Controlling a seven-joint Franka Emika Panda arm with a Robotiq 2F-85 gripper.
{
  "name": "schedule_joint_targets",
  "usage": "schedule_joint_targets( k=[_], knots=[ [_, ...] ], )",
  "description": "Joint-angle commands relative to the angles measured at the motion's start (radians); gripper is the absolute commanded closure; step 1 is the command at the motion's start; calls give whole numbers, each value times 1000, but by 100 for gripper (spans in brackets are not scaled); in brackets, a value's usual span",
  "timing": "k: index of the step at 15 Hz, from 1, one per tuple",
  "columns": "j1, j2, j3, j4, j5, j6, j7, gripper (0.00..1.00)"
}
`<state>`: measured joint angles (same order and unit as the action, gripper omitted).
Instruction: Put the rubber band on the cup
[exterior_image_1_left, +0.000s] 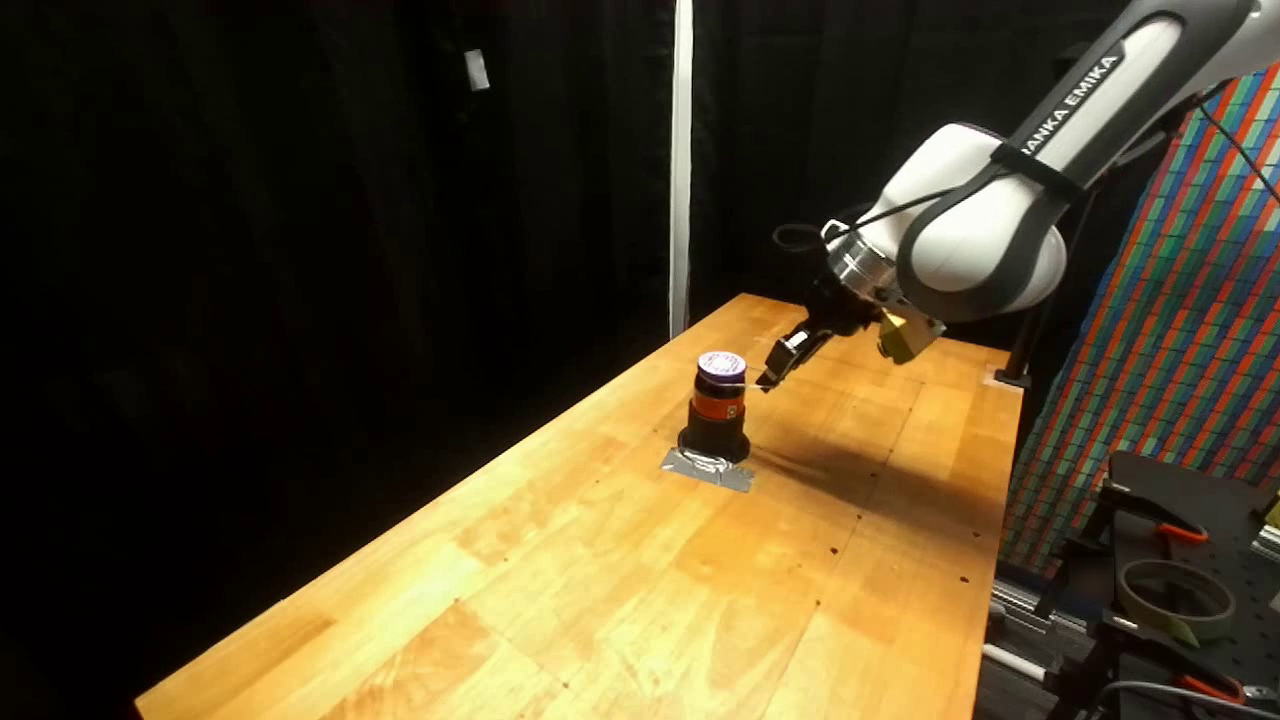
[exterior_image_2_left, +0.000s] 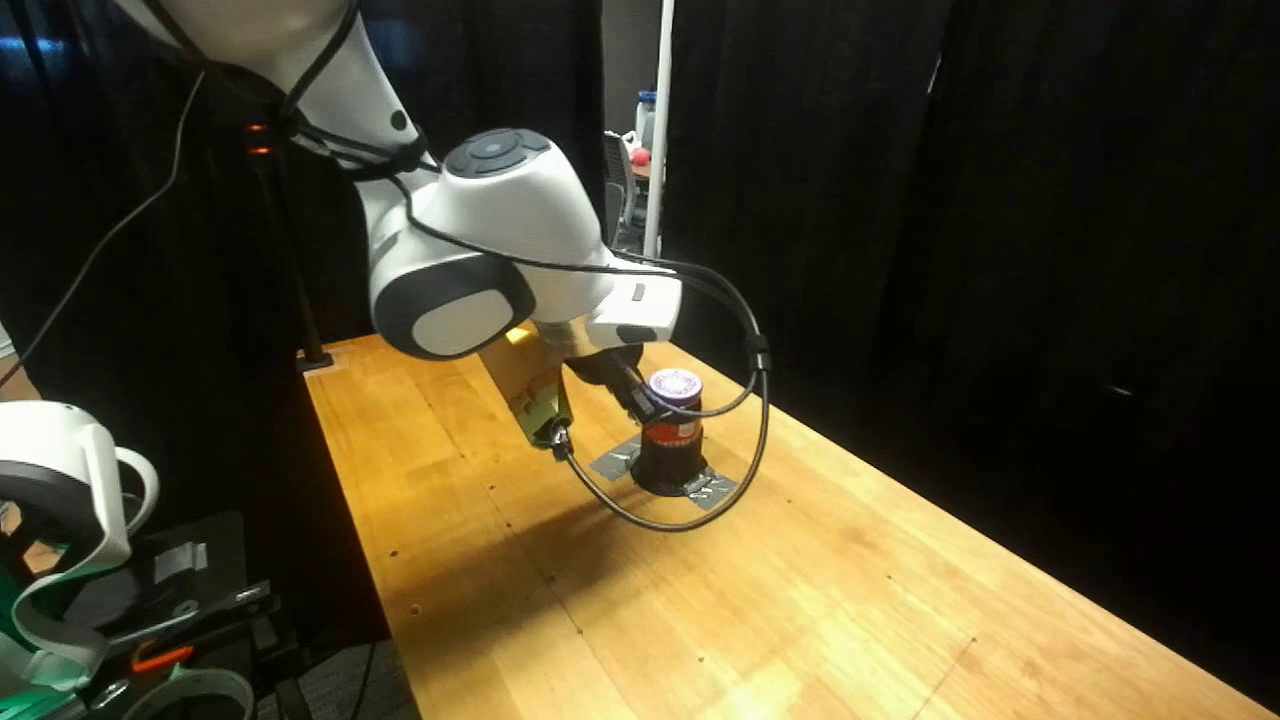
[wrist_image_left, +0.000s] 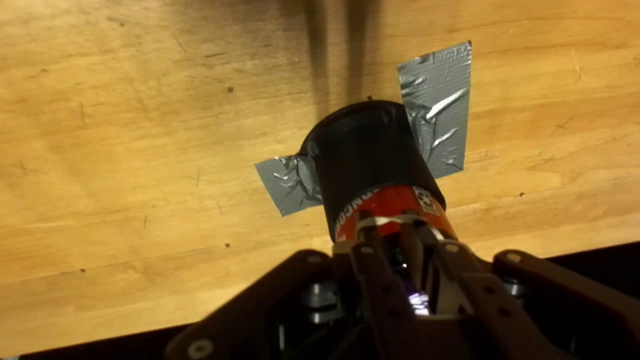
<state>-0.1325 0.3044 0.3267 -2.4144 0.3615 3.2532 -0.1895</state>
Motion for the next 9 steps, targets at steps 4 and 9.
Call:
schedule_joint_targets(
  k=[4,9],
  knots=[
    [-423,118,436,-141,-318,489,163,100],
    [-335,178,175,-211,-598,788,252,100]
  ],
)
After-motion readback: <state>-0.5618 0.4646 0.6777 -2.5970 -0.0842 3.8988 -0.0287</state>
